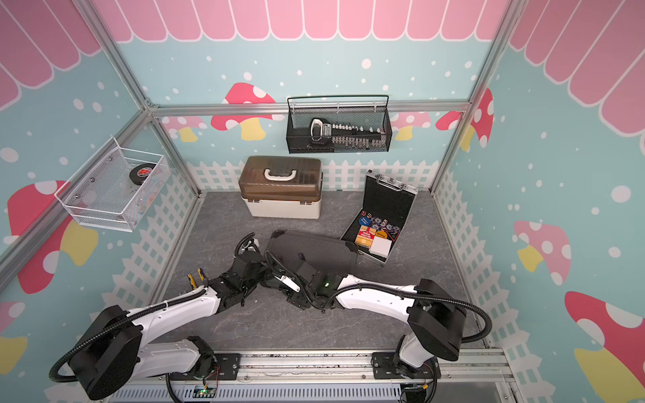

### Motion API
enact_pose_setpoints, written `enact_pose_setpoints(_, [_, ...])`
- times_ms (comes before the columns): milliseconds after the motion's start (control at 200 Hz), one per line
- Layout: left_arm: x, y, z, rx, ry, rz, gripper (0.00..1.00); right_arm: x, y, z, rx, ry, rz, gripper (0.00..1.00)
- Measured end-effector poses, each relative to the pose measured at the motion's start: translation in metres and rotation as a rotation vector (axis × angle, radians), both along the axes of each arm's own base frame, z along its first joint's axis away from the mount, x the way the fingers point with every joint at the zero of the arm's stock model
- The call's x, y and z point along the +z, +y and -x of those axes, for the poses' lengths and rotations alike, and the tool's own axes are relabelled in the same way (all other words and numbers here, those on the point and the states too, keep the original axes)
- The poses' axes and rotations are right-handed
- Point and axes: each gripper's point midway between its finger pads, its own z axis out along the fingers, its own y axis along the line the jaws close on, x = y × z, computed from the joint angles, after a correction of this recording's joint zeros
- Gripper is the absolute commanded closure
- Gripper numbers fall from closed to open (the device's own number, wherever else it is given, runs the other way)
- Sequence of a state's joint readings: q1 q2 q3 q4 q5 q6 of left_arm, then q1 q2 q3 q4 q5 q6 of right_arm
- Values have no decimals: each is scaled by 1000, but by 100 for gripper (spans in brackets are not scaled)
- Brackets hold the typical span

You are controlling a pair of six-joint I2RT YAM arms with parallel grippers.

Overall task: Close the poker set cases
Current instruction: Fasten the fastener on the poker set case.

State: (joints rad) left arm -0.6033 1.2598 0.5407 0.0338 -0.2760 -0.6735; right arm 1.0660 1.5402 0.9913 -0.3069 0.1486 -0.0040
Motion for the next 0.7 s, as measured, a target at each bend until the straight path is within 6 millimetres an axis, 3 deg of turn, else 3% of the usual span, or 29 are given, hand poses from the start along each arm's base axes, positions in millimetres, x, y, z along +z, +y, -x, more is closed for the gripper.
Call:
enact_pose_setpoints(270, [0,0,0,0,-1,0,1,-2,0,-11,-35,-29,46,22])
enact_pose_setpoints(700, [0,0,0,-1,-1,0,1,-3,1,-10,-68,-19,54,21])
